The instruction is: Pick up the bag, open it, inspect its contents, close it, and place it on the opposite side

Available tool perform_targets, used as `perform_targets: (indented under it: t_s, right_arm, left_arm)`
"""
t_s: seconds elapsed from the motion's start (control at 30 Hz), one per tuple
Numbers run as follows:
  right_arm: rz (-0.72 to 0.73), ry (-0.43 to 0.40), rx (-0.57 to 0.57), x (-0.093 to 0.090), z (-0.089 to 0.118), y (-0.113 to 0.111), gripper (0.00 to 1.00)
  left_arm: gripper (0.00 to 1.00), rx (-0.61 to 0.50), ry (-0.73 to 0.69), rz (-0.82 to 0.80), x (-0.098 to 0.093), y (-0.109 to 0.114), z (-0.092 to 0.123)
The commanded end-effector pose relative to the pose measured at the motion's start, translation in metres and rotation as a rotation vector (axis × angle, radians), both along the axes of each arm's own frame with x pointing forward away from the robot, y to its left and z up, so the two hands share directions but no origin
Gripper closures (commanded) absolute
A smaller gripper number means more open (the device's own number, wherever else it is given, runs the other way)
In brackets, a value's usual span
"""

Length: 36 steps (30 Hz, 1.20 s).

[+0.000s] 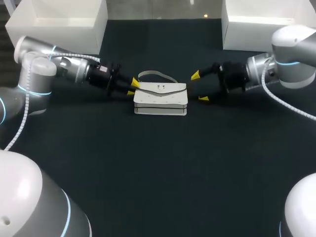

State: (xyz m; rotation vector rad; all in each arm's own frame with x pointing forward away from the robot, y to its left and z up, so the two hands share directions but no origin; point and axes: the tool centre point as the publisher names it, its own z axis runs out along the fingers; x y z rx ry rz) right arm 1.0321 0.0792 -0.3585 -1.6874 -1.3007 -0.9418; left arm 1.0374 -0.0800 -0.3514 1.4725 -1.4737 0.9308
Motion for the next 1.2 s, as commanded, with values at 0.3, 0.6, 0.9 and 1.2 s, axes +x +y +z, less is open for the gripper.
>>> perform_targets:
  t_s: [0.3,0.6,0.9,1.2]
  right_arm:
    - [-0.012,0.019,-0.049,0.001,0.002,-0.014,0.0]
    - [-0.018,0.019,-0.072,0.003,0.006,-0.022,0.0]
    - [0.02,0.023,-0.126,0.0,0.011,-0.036,0.0]
    - [0.151,0.033,-0.249,-0.009,0.025,-0.07,0.0]
  left_arm:
    - [0.71,0.022,-0.011,0.021,-0.022,-0.002,-0.004]
    - [1.0,0.046,-0.016,0.029,-0.021,-0.004,-0.007]
    - [1.0,0.035,-0.022,0.04,-0.012,0.011,-0.009]
    - [1.0,0.007,-0.04,-0.043,-0.001,0.048,-0.004]
